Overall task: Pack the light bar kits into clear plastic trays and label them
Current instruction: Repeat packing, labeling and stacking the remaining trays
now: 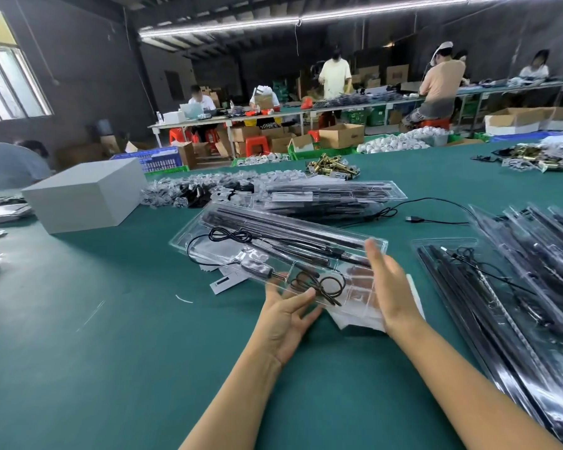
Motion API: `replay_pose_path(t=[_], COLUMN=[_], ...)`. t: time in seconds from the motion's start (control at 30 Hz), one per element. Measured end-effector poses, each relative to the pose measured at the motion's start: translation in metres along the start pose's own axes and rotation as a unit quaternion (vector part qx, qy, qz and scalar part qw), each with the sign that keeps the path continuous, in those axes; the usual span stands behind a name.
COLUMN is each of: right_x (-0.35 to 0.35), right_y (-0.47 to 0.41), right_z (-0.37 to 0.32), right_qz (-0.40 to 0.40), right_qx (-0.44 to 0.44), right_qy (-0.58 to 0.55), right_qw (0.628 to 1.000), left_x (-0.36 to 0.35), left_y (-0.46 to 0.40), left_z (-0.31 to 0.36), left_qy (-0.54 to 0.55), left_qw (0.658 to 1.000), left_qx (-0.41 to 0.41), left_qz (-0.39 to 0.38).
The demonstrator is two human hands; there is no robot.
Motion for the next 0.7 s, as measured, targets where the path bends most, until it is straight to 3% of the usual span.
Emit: replay_pose_path(t=[0.1,0.27,0.33,0.47,0.57,0.7], right_x=[-0.015,-0.004,0.000,0.020,0.031,0.046], right_y=[0.003,0.000,-0.001,-0.004,-0.006,-0.008], right_z=[0.009,0.012,0.009,-0.003,-0.002,0.009], right_qz=[-0.072,-0.023,-0.028,-0.041,-0.049,0.037], right_qx=[-0.044,-0.101,-0.114,-0.117,-0.139,-0.121], right_qy=[-0.076,-0.183,-0.203,-0.143,-0.072,0.150], right_qw=[0.994,0.978,0.972,0.982,0.986,0.981], left_x=[-0.001,-0.008,-0.004,0.026,0.043,0.047], left_y=[-0.001,0.002,0.002,-0.002,-0.002,0.000], left_z=[-0.001,0.000,0.007,0.036,0.050,0.035], left_qy=[-0.032,-0.080,-0.109,-0.016,0.036,0.013], left_qw=[0.999,0.996,0.992,0.986,0.979,0.977], left_qx=[-0.011,-0.040,-0.063,-0.112,-0.122,-0.087], left_qz=[-0.017,-0.024,0.010,0.122,0.159,0.196])
Point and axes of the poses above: each hand's wrist, its own y-axis away from the middle knuckle, its own x-axis out of the back of the hand, z = x × y, the point moved 8 cm from there along -y, towards the middle knuckle, and after that the axes turned 6 degrees about y, right-handed, at the moved point
